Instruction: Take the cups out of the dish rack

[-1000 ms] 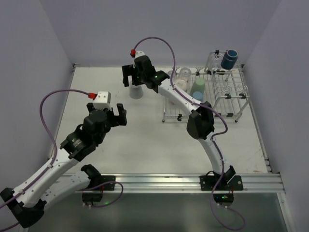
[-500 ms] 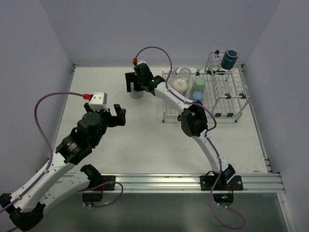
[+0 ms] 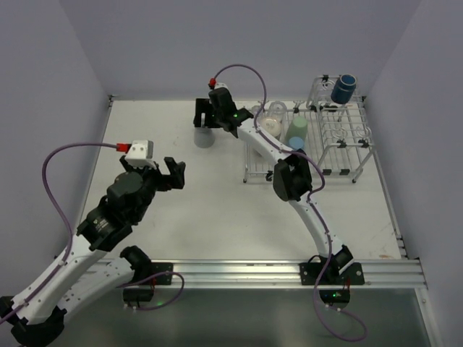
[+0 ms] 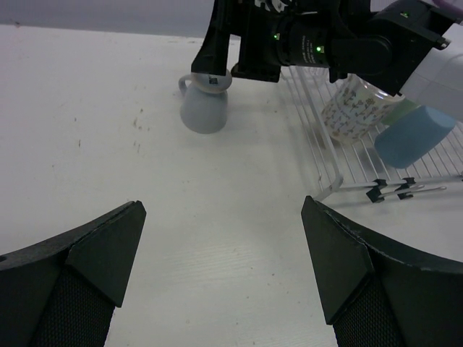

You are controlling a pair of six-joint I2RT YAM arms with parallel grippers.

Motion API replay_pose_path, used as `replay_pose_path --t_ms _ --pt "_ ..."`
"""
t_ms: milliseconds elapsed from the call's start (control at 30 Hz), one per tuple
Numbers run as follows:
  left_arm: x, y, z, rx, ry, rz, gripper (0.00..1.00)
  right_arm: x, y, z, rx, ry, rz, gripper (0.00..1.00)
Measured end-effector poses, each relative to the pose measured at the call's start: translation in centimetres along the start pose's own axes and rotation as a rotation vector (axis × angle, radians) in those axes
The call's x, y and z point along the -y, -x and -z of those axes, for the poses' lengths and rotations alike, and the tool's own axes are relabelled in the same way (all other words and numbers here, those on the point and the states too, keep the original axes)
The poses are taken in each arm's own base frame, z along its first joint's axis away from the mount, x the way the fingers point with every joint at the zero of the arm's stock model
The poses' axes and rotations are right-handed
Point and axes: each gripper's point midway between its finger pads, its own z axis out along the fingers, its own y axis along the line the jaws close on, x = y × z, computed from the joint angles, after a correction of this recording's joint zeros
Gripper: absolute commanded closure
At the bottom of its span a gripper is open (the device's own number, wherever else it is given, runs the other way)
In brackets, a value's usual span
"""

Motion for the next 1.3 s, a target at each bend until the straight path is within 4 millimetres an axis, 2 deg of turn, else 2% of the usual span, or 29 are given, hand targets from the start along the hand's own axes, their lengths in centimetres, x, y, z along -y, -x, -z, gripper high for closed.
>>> replay_pose_path --t_ms 200,400,533,733,867,1000,1100,1167,1200,1233,1300 --pt "-0.5 1.1 0.9 0.047 0.004 0.022 0.0 -0.5 -0.1 0.0 0.0 0.012 -0.009 0.12" --pt "-0.5 1.2 0.9 0.051 0.004 0.024 0.0 -1.0 -0.6 0.1 -0.011 0.014 0.007 0.24" --pt "-0.5 1.7 1.4 0.068 -0.004 0.034 0.0 -0.9 -1.0 0.1 -0.02 0.001 0.01 0.41" --pt "-0.7 2.7 2.5 0.113 -0.024 0.059 0.0 0.5 -1.7 0.1 -0.017 -0.055 0.002 0.48" --pt "-0.5 2.6 2.5 0.109 -0.034 0.058 0.0 1.3 -2.0 1.6 -0.014 -0.092 0.016 0.49" --pt "-0.3 2.0 2.4 0.094 -0.045 0.052 0.0 2.5 -2.8 4.7 -0.028 -0.129 0.039 0.49" --pt "-0.2 2.0 2.4 0.092 -0.054 0.052 0.0 2.7 -2.3 6.4 -0.018 -0.141 0.054 0.48" --pt "-0.1 2.0 2.4 0.091 -0.058 0.052 0.0 2.3 -1.5 6.9 -0.002 -0.131 0.06 0.45" --pt "-0.1 2.0 2.4 0.09 -0.06 0.052 0.0 2.1 -1.2 7.0 0.005 -0.126 0.06 0.39" --pt "0.0 1.9 2.4 0.089 -0.063 0.052 0.0 1.8 -0.9 7.0 0.01 -0.118 0.058 0.23" --pt "0.1 1.9 2.4 0.089 -0.067 0.053 0.0 1.6 -0.9 7.1 0.008 -0.108 0.052 0.07"
